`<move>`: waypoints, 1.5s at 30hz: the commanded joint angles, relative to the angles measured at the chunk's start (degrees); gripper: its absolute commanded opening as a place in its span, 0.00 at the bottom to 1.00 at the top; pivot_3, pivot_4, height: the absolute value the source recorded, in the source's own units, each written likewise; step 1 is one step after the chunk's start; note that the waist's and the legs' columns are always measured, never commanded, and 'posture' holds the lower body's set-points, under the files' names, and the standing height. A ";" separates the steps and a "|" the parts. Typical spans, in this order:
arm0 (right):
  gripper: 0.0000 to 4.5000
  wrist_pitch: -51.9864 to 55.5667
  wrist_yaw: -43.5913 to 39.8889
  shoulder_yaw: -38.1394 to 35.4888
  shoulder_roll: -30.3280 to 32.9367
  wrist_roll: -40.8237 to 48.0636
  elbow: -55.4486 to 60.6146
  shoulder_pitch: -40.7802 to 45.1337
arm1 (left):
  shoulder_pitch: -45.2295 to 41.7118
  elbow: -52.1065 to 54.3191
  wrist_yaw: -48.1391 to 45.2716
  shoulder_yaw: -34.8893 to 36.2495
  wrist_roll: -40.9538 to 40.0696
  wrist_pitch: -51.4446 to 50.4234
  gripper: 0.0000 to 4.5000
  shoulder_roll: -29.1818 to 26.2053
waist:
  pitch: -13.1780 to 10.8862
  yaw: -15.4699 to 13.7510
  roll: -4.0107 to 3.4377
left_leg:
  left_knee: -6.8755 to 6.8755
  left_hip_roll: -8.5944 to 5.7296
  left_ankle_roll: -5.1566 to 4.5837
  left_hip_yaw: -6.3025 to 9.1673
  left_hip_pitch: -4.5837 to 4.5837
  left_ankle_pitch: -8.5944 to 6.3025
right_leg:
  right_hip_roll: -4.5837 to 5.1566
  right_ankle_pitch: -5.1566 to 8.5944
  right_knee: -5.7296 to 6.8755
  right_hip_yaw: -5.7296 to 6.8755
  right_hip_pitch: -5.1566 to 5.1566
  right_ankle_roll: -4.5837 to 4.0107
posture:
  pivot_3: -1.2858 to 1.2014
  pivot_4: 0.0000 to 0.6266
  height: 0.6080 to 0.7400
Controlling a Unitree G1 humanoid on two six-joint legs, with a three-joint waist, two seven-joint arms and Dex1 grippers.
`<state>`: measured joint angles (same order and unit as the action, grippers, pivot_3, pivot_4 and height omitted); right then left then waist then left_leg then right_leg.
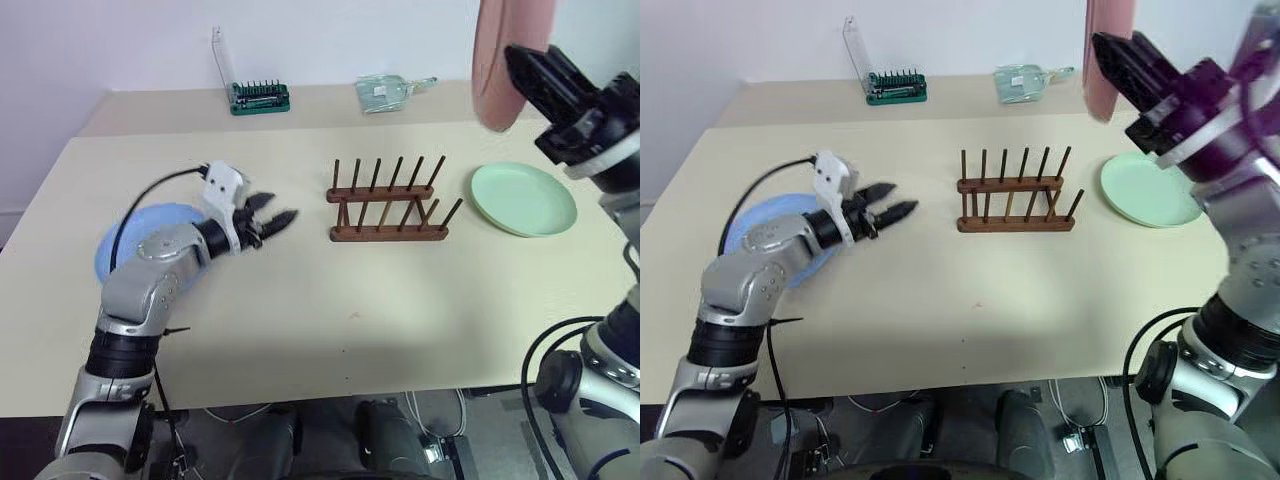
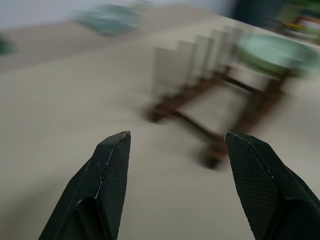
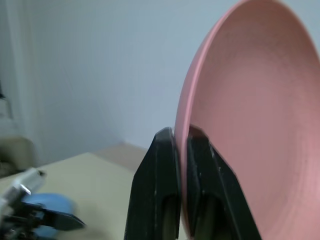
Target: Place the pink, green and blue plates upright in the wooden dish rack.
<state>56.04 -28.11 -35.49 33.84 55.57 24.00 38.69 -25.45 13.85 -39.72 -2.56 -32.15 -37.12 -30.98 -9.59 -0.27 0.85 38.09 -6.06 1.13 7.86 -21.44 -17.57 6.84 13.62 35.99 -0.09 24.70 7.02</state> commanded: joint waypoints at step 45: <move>0.74 -21.78 -11.55 8.06 21.92 -20.19 -33.43 -9.86 | 4.86 7.95 -11.18 -5.48 1.26 -0.14 0.69 -4.53 | -0.04 -0.89 -0.24 | 0.05 -0.06 -0.07 -0.04 -0.07 -0.03 | 0.01 0.00 -0.01 0.01 0.01 0.03 | 0.52 0.24 1.00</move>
<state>37.73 -36.05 -27.44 53.02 39.83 -10.68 32.07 -20.39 20.33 -50.72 -9.41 -30.60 -37.94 -35.43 -9.63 -1.16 0.61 38.13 -6.12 1.04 7.81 -21.51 -17.60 6.85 13.63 35.96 -0.07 24.71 7.06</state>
